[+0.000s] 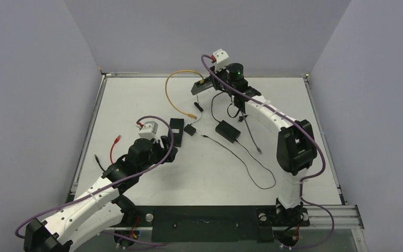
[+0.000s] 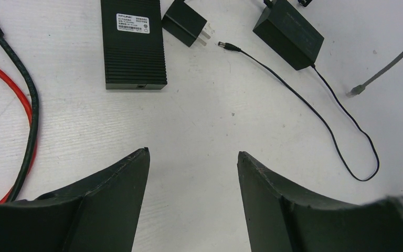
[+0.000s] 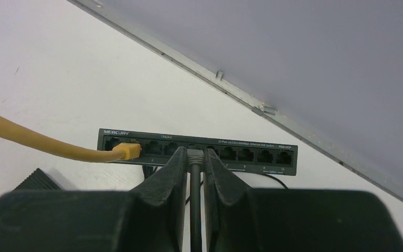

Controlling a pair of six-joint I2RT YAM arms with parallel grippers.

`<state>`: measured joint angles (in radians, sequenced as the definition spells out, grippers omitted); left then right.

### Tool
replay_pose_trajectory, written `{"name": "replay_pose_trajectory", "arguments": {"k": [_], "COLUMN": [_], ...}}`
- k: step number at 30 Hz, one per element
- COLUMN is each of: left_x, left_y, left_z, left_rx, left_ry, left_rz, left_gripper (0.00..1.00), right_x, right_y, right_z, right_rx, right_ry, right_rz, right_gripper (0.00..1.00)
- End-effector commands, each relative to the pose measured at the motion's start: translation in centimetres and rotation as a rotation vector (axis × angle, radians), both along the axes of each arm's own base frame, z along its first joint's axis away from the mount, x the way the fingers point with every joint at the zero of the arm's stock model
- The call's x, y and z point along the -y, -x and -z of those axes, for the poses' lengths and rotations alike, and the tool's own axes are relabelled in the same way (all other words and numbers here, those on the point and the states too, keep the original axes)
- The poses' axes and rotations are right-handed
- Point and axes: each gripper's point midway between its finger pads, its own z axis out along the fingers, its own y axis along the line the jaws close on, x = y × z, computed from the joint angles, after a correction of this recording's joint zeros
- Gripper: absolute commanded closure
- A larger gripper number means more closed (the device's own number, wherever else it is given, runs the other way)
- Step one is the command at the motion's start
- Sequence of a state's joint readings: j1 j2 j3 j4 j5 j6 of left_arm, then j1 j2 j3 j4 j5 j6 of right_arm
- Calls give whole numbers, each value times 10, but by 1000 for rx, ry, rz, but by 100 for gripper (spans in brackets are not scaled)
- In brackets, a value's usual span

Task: Insert the plug into the switch port
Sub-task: Place the switch port at the center of the board.

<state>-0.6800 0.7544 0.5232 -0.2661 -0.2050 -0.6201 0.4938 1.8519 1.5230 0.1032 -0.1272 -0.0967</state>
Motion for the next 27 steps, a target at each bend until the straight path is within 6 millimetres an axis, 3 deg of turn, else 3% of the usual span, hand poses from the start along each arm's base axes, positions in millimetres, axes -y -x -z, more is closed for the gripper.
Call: {"name": "replay_pose_trajectory", "arguments": {"k": [1,7,16,22,27], "left_x": [5,3,3,1,2], "left_y": [-12,-15,-16,-15,-15], "left_z": [-23,-21,-17,-19,-18], "left_rx": [72,70,62,67,67], "left_ry": [36,28,26,32,33], "left_rz": [-1,-12,-16,-16,-12], "left_gripper": [40,40,40,40,40], "right_x": [-20,-38,-64,-52,-26], "right_y": [-29,-49,-43,-28,-21], "right_z": [-73,-27,14,58,108], "right_rx": [193,121,35,-83,-244], "right_ry": [-125,-113,-137,-48,20], "right_rz": [-121,-222,-380,-400,-354], "right_gripper": [100,100,100,100,100]}}
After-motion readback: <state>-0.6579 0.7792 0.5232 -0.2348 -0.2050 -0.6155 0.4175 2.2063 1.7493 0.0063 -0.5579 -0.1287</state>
